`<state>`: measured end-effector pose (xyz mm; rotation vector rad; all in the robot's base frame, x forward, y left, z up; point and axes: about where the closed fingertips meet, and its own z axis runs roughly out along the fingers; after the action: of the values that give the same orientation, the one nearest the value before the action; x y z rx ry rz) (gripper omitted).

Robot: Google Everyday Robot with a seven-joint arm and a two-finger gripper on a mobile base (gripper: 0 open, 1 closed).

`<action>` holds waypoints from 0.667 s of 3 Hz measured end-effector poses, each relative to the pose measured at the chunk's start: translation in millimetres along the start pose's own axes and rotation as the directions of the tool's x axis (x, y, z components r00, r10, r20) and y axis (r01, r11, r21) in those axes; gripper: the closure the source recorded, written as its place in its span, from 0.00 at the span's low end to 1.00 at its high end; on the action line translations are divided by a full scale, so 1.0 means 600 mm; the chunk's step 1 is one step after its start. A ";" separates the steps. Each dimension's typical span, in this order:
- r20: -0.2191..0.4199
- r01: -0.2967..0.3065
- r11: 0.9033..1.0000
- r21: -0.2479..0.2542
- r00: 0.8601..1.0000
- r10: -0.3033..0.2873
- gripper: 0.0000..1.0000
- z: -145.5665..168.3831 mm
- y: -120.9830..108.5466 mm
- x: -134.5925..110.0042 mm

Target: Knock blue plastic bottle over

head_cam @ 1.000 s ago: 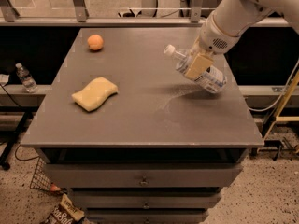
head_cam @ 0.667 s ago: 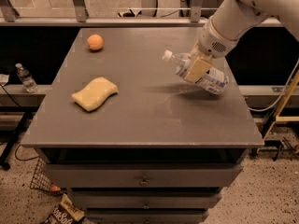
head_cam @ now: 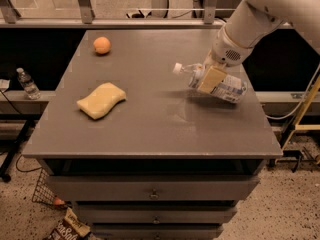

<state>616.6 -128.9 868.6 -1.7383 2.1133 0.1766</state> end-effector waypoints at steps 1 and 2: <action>-0.028 -0.004 1.000 -0.025 1.000 0.003 1.00 0.023 0.001 0.008; -0.057 0.004 0.998 -0.070 0.998 -0.008 1.00 0.057 0.006 0.010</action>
Offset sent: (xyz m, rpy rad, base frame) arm 0.0041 0.0138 -0.0565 -0.0786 0.1298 0.0492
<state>619.6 -121.7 834.8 -1.8098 2.1658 0.2033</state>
